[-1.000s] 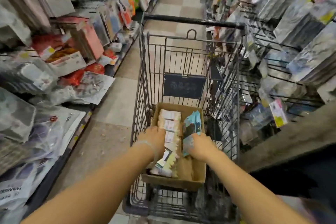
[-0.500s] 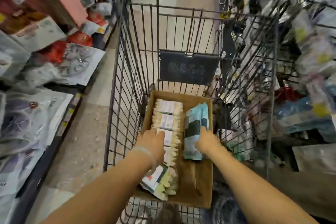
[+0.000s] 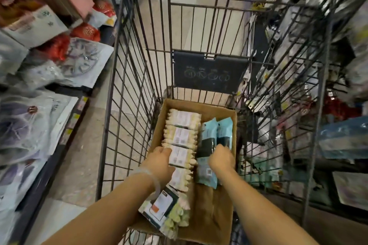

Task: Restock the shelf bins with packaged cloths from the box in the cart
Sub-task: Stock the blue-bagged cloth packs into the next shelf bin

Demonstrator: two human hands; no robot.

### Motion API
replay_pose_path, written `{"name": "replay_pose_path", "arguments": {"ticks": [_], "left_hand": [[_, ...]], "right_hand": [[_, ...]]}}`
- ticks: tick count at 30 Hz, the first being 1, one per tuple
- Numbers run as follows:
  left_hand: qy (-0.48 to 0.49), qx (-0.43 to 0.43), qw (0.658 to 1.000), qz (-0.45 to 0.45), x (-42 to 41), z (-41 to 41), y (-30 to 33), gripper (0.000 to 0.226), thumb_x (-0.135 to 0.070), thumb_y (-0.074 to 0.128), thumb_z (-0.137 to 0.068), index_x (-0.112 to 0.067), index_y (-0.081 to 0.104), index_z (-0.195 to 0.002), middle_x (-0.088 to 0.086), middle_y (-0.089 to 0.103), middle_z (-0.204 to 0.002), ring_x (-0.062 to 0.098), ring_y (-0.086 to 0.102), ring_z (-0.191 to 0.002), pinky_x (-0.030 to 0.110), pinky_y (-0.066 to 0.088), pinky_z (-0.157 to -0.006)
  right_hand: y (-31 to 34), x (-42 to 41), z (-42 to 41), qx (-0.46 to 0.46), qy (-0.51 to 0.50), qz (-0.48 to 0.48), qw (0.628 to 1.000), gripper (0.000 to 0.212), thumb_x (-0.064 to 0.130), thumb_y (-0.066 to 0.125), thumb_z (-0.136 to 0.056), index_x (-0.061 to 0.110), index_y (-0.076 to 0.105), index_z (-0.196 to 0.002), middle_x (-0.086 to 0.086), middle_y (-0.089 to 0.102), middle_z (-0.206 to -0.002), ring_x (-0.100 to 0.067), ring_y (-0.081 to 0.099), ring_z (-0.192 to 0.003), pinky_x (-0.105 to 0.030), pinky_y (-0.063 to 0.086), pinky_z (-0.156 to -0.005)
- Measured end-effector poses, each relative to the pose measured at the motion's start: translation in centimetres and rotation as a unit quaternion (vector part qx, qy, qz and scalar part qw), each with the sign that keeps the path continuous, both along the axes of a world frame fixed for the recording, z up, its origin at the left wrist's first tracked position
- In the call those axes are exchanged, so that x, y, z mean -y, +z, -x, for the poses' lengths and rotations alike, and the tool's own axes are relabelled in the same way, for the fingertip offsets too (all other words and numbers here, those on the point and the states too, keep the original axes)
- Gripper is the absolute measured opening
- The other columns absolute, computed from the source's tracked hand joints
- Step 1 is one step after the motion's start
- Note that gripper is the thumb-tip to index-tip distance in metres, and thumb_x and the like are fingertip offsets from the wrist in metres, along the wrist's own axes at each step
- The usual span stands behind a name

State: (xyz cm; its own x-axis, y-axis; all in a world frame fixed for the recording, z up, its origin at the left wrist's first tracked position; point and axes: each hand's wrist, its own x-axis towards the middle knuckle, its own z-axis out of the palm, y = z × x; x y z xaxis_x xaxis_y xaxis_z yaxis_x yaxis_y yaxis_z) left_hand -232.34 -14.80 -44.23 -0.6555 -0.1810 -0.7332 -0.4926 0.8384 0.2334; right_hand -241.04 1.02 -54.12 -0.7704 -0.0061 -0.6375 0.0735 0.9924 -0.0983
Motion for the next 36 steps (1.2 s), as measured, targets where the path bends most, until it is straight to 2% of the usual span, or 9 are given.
{"name": "replay_pose_path", "arguments": {"ticks": [6,9,14,17,20,22,24,29,36], "left_hand": [[0.029,-0.022,0.999,-0.025,0.0,0.3,0.0,0.056,-0.031,0.048,-0.096,-0.017,0.028,-0.146,0.005,0.029,-0.15,0.021,0.037,-0.135,0.031,0.032,-0.111],[0.061,-0.022,0.998,-0.023,0.2,-0.2,-0.1,0.058,-0.032,0.05,-0.095,-0.017,0.029,-0.146,0.005,0.032,-0.149,0.022,0.04,-0.132,0.031,0.036,-0.108],[0.137,-0.051,0.987,-0.063,-0.2,0.5,1.6,0.059,-0.035,0.054,-0.092,-0.013,0.034,-0.143,0.007,0.044,-0.143,0.023,0.048,-0.126,0.031,0.041,-0.1],[0.283,-0.067,0.938,-0.186,-1.1,1.7,3.0,0.068,-0.037,0.064,-0.087,-0.01,0.036,-0.142,0.01,0.05,-0.138,0.026,0.053,-0.122,0.028,0.044,-0.092],[0.445,-0.088,0.839,-0.301,-1.6,2.8,3.7,0.04,-0.021,0.072,-0.082,-0.009,0.058,-0.118,0.015,0.066,-0.114,0.032,0.064,-0.104,0.04,0.051,-0.092],[0.501,-0.088,0.8,-0.318,-1.1,3.0,3.8,0.026,-0.015,0.072,-0.082,-0.006,0.062,-0.105,0.018,0.069,-0.104,0.034,0.067,-0.094,0.047,0.054,-0.087],[0.527,-0.085,0.789,-0.304,-0.2,2.7,2.7,0.038,-0.024,0.078,-0.074,-0.006,0.062,-0.104,0.019,0.07,-0.103,0.036,0.068,-0.091,0.051,0.053,-0.086],[0.555,-0.096,0.782,-0.268,0.8,1.4,1.7,0.018,-0.012,0.072,-0.081,-0.01,0.063,-0.097,0.02,0.07,-0.1,0.037,0.068,-0.091,0.053,0.053,-0.087],[0.588,-0.115,0.754,-0.27,1.4,1.1,0.8,0.016,-0.01,0.069,-0.083,-0.021,0.057,-0.081,0.013,0.068,-0.091,0.034,0.066,-0.093,0.052,0.052,-0.09]], "right_hand": [[-1.1,1.0,-0.8,0.013,-0.074,0.06,0.995,0.04,0.012,0.048,-0.094,0.007,0.033,-0.131,-0.015,0.061,-0.117,-0.032,0.061,-0.103,-0.039,0.049,-0.078],[0.4,-0.4,-1.5,-0.011,-0.133,0.096,0.986,0.032,0.016,0.055,-0.09,0.011,0.038,-0.116,-0.013,0.063,-0.104,-0.033,0.063,-0.092,-0.038,0.049,-0.069],[6.1,-4.2,-1.6,-0.013,-0.299,0.332,0.894,0.031,0.007,0.066,-0.084,0.009,0.045,-0.106,-0.013,0.062,-0.104,-0.027,0.062,-0.091,-0.043,0.055,-0.08],[9.4,-4.3,-1.8,0.084,-0.329,0.462,0.819,0.035,-0.001,0.067,-0.083,0.002,0.049,-0.112,-0.017,0.066,-0.107,-0.03,0.066,-0.095,-0.043,0.055,-0.082],[10.9,-2.9,-1.8,0.15,-0.298,0.511,0.792,0.034,-0.002,0.066,-0.082,0.009,0.053,-0.112,-0.01,0.07,-0.101,-0.03,0.068,-0.094,-0.047,0.055,-0.086],[10.7,-2.2,-1.5,0.156,-0.288,0.509,0.796,0.03,0.006,0.067,-0.084,0.011,0.054,-0.111,-0.01,0.07,-0.103,-0.028,0.068,-0.096,-0.047,0.054,-0.088],[9.9,-1.9,-1.1,0.133,-0.287,0.474,0.822,0.03,0.018,0.065,-0.088,0.01,0.056,-0.115,-0.009,0.066,-0.109,-0.024,0.066,-0.099,-0.04,0.053,-0.09],[5.8,-3.2,-0.2,0.012,-0.201,0.222,0.954,0.053,0.024,0.063,-0.089,0.003,0.044,-0.134,-0.014,0.053,-0.133,-0.028,0.052,-0.121,-0.034,0.042,-0.097],[2.2,-1.8,0.2,0.017,-0.204,0.166,0.965,0.059,0.02,0.072,-0.081,0.004,0.039,-0.127,-0.017,0.056,-0.126,-0.034,0.055,-0.115,-0.037,0.047,-0.09]]}}
